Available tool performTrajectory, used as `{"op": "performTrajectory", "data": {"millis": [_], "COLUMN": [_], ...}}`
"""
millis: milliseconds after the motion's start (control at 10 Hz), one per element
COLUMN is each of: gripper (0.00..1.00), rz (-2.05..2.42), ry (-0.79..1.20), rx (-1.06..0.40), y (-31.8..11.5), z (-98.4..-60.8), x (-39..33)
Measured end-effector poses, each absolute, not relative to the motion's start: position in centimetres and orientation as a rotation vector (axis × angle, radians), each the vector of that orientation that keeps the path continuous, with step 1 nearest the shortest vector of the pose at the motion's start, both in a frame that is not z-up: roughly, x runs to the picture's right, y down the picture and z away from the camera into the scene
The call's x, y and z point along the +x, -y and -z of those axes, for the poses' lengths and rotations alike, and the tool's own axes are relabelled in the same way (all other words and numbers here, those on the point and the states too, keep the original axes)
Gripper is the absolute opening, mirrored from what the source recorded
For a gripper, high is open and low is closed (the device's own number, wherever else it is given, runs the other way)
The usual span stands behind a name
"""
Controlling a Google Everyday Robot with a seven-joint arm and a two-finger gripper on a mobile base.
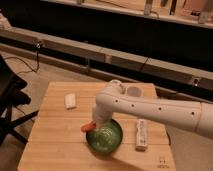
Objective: Place the pepper in the ceramic bowl
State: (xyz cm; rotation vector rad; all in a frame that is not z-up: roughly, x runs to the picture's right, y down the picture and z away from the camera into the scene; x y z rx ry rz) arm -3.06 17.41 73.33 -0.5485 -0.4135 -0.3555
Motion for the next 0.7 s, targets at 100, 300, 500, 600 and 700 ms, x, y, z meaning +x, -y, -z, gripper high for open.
{"op": "performTrajectory", "data": {"millis": [100, 300, 500, 600, 700], "gripper": [0.43, 0.61, 0.72, 0.75, 0.75], "rz": [0.352, 0.349, 0.344, 0.351, 0.356], "ry": [0.416, 0.426, 0.434, 0.439, 0.444], "rx": [-0.545, -0.539, -0.535, -0.537, -0.538], "y": [-17.40, -17.26, -17.13, -17.25, -17.33], "z": [-73.26, -73.04, -72.88, -72.92, -72.94], "x": [-2.87, -2.72, -2.40, -2.35, -2.47]}}
